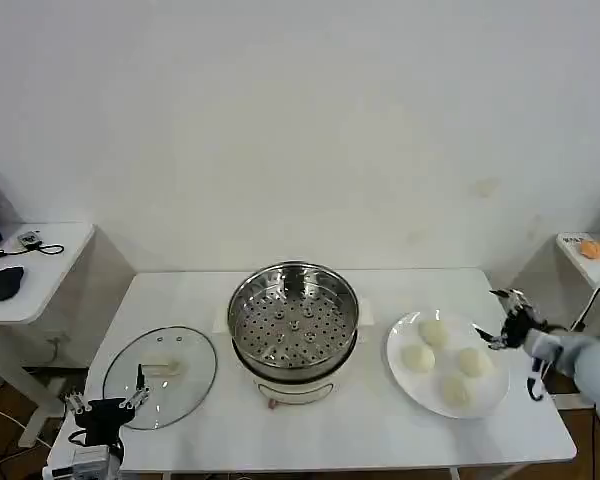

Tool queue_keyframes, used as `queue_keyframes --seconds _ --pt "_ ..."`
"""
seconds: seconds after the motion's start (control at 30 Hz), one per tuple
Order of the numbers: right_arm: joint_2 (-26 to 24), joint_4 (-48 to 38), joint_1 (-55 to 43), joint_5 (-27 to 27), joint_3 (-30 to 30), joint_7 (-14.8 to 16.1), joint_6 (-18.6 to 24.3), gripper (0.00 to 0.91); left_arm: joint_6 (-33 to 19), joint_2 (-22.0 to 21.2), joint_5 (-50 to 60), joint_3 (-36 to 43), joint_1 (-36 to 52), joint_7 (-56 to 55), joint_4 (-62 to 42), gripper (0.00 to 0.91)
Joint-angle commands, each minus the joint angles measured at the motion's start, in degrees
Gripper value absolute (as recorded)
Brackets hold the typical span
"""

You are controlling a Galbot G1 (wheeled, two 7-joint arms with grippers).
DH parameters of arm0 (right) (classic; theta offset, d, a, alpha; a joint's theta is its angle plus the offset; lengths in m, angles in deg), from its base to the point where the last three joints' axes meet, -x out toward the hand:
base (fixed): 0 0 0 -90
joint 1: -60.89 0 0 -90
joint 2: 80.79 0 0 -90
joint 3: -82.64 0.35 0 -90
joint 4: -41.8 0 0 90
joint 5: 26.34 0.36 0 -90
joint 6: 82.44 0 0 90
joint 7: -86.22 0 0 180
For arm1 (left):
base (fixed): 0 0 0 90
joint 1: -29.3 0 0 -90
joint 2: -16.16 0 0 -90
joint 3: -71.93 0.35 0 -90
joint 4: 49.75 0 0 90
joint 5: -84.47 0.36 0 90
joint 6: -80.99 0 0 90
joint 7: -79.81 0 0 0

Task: Take steamed baozi put them in steamer then cover it.

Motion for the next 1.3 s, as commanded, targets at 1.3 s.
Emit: queue_keyframes --seconds 1.3 --pt "20.3 -35.1 -36.7 -4.1 -40.6 15.2 8.8 0.907 -0.1 -0.5 1.5 -2.0 1.3 1.2 -1.0 0.907"
